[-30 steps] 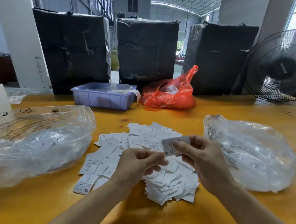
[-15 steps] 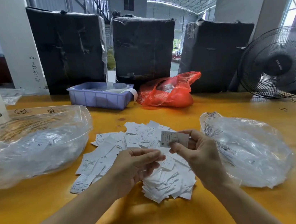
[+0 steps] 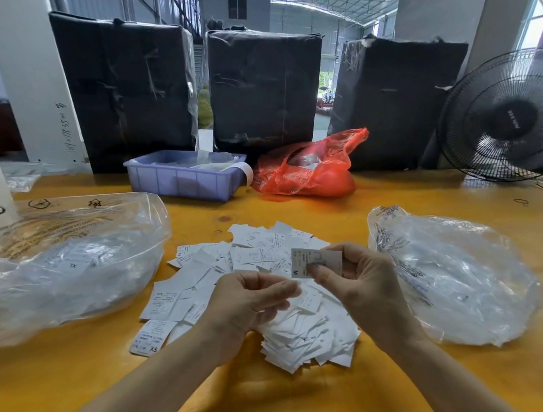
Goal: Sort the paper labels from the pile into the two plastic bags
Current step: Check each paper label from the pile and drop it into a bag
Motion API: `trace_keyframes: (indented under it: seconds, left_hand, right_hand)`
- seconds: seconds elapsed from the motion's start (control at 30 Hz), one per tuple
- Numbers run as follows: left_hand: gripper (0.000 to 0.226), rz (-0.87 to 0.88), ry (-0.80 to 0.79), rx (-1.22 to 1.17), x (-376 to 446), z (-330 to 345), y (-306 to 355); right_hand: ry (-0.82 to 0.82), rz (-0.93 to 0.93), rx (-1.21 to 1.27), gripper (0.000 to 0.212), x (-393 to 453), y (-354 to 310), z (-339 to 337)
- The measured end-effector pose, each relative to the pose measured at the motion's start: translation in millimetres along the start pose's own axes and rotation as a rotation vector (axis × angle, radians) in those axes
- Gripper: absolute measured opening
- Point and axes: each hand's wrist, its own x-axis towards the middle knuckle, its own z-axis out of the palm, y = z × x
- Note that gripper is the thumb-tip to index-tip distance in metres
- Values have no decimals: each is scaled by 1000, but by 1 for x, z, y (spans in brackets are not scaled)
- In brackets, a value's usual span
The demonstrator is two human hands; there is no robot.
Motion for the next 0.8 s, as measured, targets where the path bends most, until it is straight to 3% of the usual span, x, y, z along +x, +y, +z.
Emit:
trace_keyframes:
  seconds: [0.27,0.43,0.63,0.8]
  left_hand:
    - [29,24,8,10,1,-1,0]
    - [24,22,26,-5,2,-1,-1]
    - [22,20,8,13,2,0,-2]
    - [18,27,8,11,3,-1,-3]
  right_hand:
    - [-70,33,-14,16,-3,-2,3]
    - [66,19,88,15,0,-2,-1]
    - [-30,13,37,11,-2,1,3]
    - [24,-29,9,13,-2,4,3]
